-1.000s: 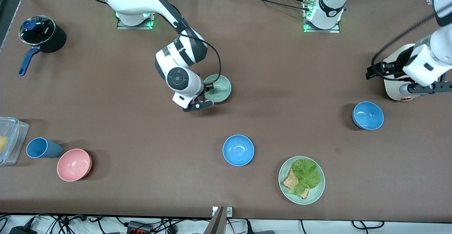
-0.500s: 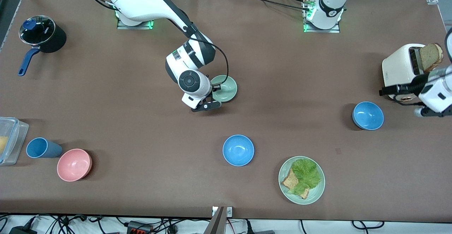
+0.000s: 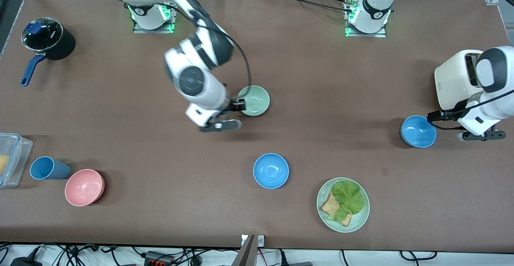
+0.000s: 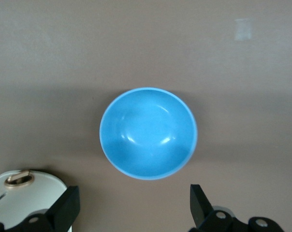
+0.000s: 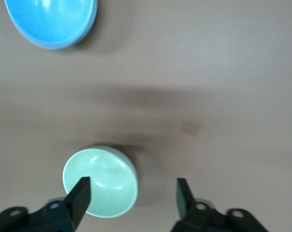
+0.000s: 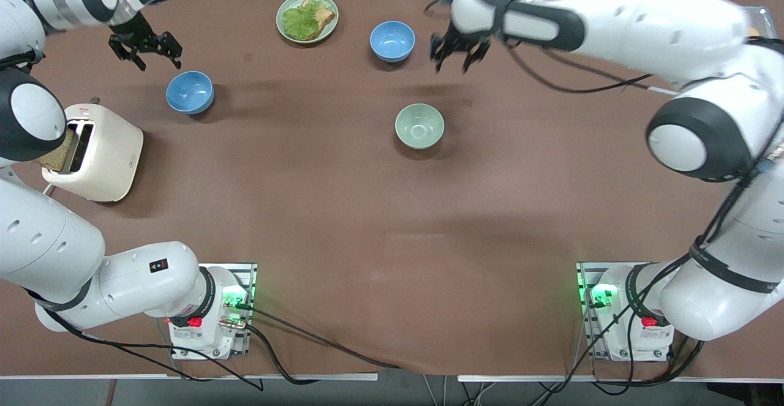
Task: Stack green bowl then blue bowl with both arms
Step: 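Set the green bowl mid-table while the left gripper reaches the blue bowl, then withdraw the right gripper while the left gripper grasps the blue bowl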
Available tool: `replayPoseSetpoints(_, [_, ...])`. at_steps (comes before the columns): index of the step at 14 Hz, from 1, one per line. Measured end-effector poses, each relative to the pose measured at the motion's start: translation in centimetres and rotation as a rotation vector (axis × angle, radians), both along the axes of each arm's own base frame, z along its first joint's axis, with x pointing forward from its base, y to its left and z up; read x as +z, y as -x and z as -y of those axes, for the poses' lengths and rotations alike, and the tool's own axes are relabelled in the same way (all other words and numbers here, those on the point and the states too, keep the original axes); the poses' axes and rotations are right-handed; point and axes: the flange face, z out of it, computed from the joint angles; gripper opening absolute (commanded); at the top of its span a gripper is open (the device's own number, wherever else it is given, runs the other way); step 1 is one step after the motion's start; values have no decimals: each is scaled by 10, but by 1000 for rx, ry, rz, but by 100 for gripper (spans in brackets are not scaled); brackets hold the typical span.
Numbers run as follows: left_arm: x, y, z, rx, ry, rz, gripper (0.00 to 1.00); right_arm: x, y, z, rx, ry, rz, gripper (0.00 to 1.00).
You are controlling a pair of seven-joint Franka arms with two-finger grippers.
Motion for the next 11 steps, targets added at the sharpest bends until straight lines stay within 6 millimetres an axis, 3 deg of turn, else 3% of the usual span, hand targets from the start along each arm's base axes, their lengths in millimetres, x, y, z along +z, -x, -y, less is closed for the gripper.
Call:
replayPoseSetpoints(2, [-29, 18, -21, -37, 3, 34, 100, 66, -12, 50, -64, -2, 47, 100])
replayPoseSetpoints(4, [-47, 28, -39, -59, 9, 41, 100, 111, -18, 93, -118, 2, 92, 100])
replayPoseSetpoints(6, [-58, 26, -43, -71, 8, 61, 100, 132, -28, 132, -161, 49, 143, 100])
replayPoseSetpoints(9, [-79, 19, -41, -80, 14, 72, 100, 137, -43, 176, -228, 86, 165, 100])
replayPoseSetpoints(11, [-89, 12, -43, -88, 19, 71, 98, 141, -54, 219, -258, 94, 176, 100])
